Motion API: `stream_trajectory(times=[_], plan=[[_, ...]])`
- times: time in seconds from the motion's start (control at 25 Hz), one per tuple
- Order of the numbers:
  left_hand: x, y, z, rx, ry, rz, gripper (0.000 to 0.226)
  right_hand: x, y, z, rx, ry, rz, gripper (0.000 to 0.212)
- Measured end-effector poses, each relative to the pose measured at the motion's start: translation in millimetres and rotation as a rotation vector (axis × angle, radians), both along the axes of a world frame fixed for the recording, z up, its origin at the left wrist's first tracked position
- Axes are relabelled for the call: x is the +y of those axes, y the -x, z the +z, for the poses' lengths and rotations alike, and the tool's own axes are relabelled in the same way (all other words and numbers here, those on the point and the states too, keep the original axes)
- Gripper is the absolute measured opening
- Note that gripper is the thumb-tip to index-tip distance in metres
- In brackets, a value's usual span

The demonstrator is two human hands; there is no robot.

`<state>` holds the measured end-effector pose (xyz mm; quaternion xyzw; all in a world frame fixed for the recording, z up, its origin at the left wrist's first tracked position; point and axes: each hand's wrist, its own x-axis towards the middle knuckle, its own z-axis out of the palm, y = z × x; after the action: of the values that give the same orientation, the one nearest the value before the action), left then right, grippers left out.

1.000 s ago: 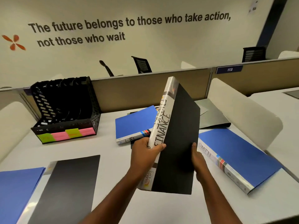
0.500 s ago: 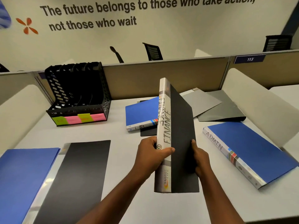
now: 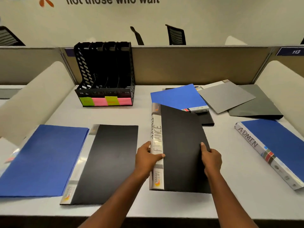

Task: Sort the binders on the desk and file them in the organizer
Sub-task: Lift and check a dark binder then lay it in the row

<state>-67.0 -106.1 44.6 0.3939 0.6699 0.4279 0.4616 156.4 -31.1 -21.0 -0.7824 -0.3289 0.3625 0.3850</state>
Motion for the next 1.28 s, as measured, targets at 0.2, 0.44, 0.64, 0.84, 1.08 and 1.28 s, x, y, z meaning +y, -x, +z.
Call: stream_trajectory(times=[0.2,0.44,0.64,0.84,1.08,1.28], plan=[[-9,35,-31,0.084,0.115,-0.080,0.075,-20,28,-22,-0.086,0.066,-0.001,0.051],[-10,55,-49,0.191,0.177,-0.137,0.061,-33,44,-33,-0.140,0.069,0.004,0.041],[-7,60,-55,0.286,0.192,-0.201,0.056,-35,56,-34,-0.222,0.067,0.020,0.040],[-4,65,-63,0.336,0.153,-0.247,0.059,-39,64,-33,-0.312,0.066,-0.003,0.040],[4,66,-62,0.394,0.184,-0.259,0.061,-44,73,-34,-0.467,0.077,0.029,0.038],[1,65,-63,0.525,0.258,-0.286,0.064,-46,78,-39,-0.614,0.153,0.068,0.037]])
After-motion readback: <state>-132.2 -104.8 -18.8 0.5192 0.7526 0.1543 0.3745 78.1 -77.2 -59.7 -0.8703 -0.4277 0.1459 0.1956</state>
